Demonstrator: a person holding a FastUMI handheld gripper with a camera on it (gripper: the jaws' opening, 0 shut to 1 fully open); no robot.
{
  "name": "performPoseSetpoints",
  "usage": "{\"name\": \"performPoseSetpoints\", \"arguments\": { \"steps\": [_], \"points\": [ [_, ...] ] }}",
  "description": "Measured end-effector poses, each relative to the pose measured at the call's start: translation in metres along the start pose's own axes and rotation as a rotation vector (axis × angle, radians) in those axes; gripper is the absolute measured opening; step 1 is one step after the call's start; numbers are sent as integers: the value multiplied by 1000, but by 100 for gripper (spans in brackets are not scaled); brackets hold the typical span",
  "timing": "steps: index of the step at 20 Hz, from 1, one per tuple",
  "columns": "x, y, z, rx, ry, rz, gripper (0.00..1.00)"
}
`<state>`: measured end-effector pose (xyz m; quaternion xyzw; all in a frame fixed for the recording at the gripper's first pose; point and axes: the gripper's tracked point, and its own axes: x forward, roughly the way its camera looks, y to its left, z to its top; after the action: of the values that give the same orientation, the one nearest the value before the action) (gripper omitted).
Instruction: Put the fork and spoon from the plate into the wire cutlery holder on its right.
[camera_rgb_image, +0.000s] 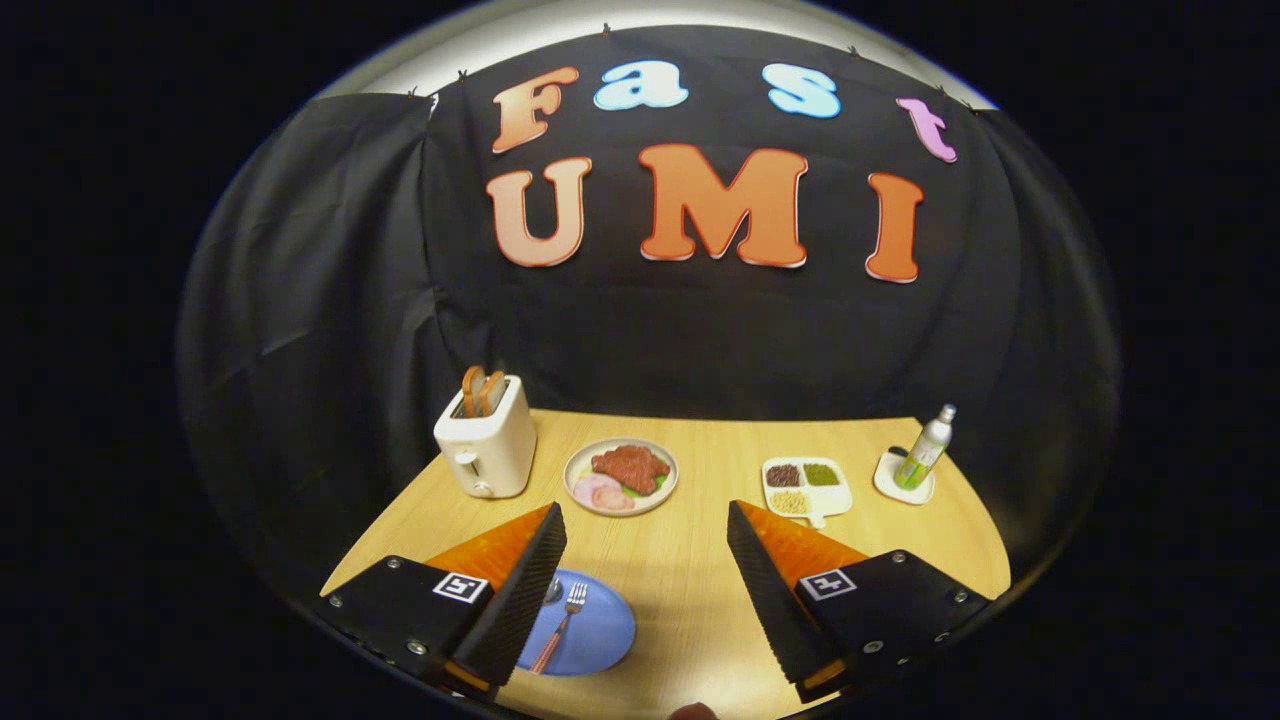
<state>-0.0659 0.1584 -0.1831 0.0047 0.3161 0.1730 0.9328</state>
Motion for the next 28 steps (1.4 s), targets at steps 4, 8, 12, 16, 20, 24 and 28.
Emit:
{"name": "performPoseSetpoints", "arguments": {
  "steps": [4, 8, 12, 16, 20, 24, 28],
  "points": [
    [27, 29, -73, 17, 228, 30, 94],
    [29, 55, -136, -5, 423, 63, 88],
    [30, 68, -176, -10, 534, 78, 83],
    [34, 77, -210, 4, 619, 65, 75],
    [38, 76, -227, -4, 632, 37, 56],
    [38, 84, -244, -3, 686, 50, 34],
    [45, 81, -248, 0, 679, 32, 21]
  ]
}}
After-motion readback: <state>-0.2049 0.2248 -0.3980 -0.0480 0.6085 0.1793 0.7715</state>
